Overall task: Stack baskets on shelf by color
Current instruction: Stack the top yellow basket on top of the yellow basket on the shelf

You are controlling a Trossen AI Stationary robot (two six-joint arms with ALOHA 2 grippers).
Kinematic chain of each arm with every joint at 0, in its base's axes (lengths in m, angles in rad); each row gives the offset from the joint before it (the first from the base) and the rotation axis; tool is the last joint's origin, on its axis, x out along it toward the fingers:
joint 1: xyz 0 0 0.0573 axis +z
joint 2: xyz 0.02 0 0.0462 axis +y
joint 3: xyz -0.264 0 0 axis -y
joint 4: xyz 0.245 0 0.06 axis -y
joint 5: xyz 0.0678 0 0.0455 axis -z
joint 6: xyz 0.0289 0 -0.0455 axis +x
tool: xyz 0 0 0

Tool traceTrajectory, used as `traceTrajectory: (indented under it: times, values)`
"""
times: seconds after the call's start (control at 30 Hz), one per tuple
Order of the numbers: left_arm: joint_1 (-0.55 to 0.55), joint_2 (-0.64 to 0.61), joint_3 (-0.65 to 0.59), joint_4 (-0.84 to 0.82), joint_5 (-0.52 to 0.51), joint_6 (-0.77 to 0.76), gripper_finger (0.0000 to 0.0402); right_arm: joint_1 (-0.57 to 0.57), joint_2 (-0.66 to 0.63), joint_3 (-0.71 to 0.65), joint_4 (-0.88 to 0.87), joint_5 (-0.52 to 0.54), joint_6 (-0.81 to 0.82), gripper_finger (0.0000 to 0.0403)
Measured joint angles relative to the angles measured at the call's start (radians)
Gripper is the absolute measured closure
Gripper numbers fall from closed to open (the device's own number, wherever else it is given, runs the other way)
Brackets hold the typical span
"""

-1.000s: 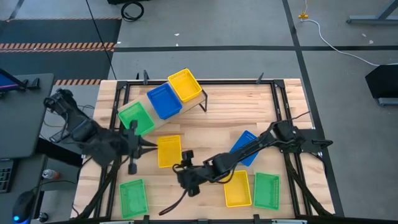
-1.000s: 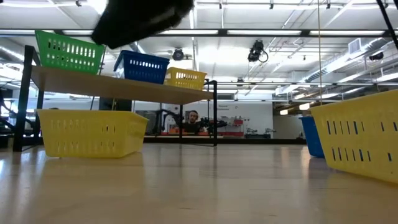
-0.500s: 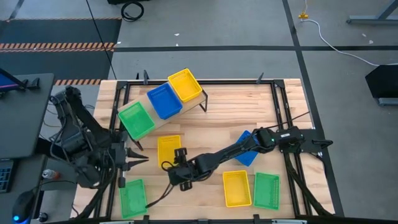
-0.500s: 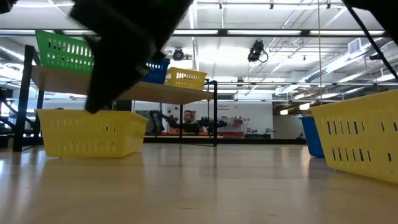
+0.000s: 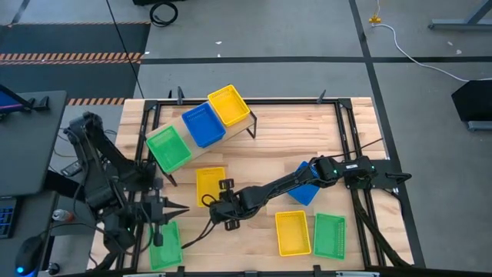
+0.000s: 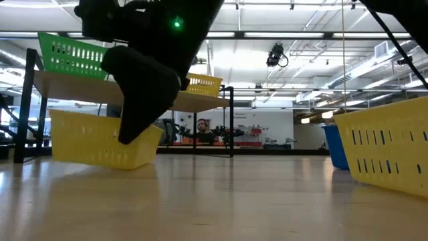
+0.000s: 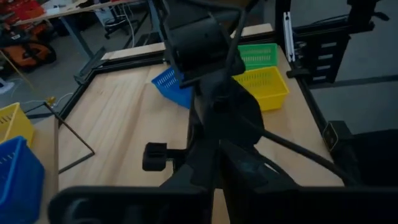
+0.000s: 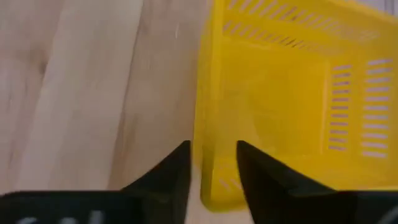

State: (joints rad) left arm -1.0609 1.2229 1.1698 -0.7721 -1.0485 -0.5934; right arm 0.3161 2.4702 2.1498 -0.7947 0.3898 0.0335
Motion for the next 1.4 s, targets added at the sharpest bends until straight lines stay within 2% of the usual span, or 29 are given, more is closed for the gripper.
traceTrajectory:
  times: [0.13, 0.2, 0.37, 0.57, 0.67, 0.9, 1.07, 1.4]
  values:
    - [-0.005, 0.022, 0.000, 0.028, -0.002, -0.001, 0.0376, 0.000, 0.000, 0.000, -0.020, 0.001, 0.001, 0.0373]
    - [-0.009, 0.028, 0.000, 0.042, 0.002, -0.004, 0.0373, 0.000, 0.000, 0.000, -0.036, 0.006, -0.003, 0.0388]
    - [-0.026, 0.035, 0.000, 0.048, 0.004, -0.006, 0.0371, 0.007, -0.008, 0.038, -0.118, 0.001, -0.003, 0.0382]
    - [-0.039, 0.035, 0.000, 0.044, 0.005, -0.006, 0.0381, 0.058, -0.027, 0.208, -0.351, 0.031, -0.019, 0.0389]
    - [-0.039, 0.035, 0.000, 0.042, 0.005, -0.007, 0.0383, 0.077, -0.106, 0.157, -0.357, 0.076, -0.049, 0.0386]
    - [-0.038, 0.034, 0.000, 0.042, 0.005, -0.023, 0.0377, 0.076, -0.264, 0.158, -0.423, 0.148, -0.039, 0.0388]
    - [-0.038, 0.034, 0.000, 0.043, 0.005, -0.025, 0.0383, 0.038, -0.363, 0.158, -0.441, 0.196, -0.155, 0.0388]
    - [-0.038, 0.034, 0.000, 0.043, 0.005, -0.026, 0.0377, -0.133, -0.458, 0.158, -0.458, 0.177, -0.355, 0.0388]
